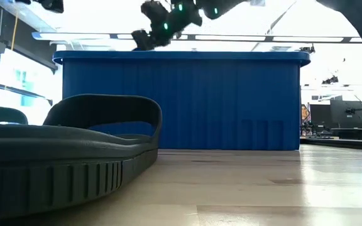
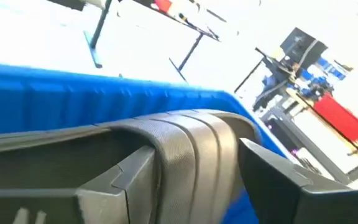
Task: Pick and place slides into bin
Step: Put the black slide into the blue bin
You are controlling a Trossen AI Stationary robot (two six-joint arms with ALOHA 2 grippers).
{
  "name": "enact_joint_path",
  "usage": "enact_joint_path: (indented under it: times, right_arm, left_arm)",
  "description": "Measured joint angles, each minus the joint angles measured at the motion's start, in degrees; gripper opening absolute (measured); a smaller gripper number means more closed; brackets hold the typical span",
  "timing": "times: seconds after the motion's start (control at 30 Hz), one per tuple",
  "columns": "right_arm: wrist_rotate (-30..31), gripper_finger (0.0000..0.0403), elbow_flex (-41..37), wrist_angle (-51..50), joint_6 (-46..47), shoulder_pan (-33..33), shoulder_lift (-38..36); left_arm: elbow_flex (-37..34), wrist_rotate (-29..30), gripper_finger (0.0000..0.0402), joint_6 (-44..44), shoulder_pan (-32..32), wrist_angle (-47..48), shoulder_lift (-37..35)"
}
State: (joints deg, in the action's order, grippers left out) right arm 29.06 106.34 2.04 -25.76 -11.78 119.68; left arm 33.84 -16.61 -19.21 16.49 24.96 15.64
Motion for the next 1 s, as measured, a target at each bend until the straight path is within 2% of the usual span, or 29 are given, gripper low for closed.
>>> enact_joint_path:
  times: [0.17,0.27,0.4,0.5,0.57,0.7,0.87,1.0]
  right_arm:
    - [0.0,0.0206,7.4,-10.3,0.2,2.9,0.0]
    - [0.1,0.0204,10.8,-17.5,0.2,4.3,0.0]
    - [4.1,0.0199,13.7,-23.3,-0.7,5.6,0.0]
    - [10.9,0.0197,13.8,-23.4,-3.9,4.9,-0.1]
    - [12.7,0.0197,13.8,-24.6,-3.3,3.5,-0.1]
    - [4.9,0.0196,13.8,-30.9,4.8,-1.3,-0.1]
    - [3.8,0.0197,13.8,-36.6,13.5,-8.3,-0.1]
    - [-7.0,0.0195,13.8,-38.8,20.4,-13.2,1.4]
  left_arm:
    - [15.9,5.2,0.0090,-2.2,0.0,19.9,12.1]
    - [22.2,6.0,0.0090,0.1,0.0,28.8,18.8]
    - [25.3,3.7,0.0090,2.6,0.0,36.0,25.9]
    - [25.3,3.6,0.0090,1.2,0.0,37.1,30.0]
    - [25.3,4.0,0.0090,0.5,0.0,36.9,32.1]
    - [25.3,3.9,0.0090,0.4,0.0,36.6,35.6]
    - [25.3,1.7,0.0090,1.9,0.0,37.3,37.3]
    - [25.3,0.9,0.0090,1.9,0.0,37.4,37.1]
